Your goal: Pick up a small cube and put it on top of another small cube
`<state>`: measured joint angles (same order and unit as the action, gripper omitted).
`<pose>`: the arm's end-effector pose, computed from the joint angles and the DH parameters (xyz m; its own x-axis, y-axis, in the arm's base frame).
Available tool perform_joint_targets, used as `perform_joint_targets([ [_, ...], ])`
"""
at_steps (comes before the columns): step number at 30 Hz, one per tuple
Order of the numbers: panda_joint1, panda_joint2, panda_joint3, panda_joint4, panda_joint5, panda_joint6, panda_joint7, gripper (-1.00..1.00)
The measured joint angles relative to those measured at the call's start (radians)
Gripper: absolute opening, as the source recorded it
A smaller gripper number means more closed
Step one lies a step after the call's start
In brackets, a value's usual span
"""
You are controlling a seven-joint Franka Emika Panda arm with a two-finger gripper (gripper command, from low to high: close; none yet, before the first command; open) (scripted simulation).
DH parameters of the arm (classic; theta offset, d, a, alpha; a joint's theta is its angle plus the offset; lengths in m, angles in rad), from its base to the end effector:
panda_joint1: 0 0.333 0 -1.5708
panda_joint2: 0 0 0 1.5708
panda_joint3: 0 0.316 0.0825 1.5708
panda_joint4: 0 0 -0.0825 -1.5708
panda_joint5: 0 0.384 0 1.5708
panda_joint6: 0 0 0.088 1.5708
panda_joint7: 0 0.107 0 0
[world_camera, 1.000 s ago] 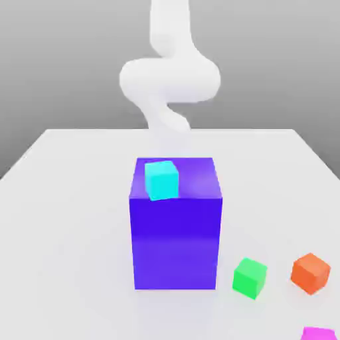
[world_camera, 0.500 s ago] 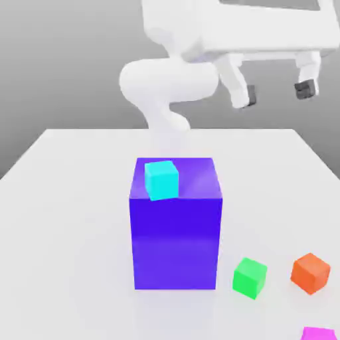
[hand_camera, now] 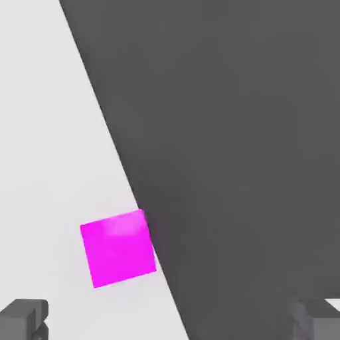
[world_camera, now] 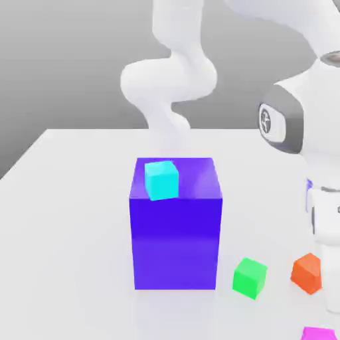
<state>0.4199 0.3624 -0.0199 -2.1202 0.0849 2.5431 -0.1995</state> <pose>0.5381 0.2265 0.2447 0.8603 0.5054 0.0669 0.5082 -0.8606 -0.0323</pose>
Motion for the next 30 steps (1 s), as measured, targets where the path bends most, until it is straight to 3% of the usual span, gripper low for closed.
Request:
perform_joint_targets([
  [6, 0.029, 0.208, 0.003, 0.041, -0.065, 0.109, -0.048, 0.00],
  [7, 0.029, 0.237, 0.004, 0.047, -0.065, 0.130, -0.049, -1.00],
  [13, 0.029, 0.252, 0.004, 0.051, -0.064, 0.139, -0.050, -1.00],
  [18, 0.033, 0.117, -0.001, 0.013, -0.065, 0.041, -0.043, -1.00],
  [30, 0.077, -0.247, -0.066, -0.398, -0.055, 0.079, 0.274, -1.00],
])
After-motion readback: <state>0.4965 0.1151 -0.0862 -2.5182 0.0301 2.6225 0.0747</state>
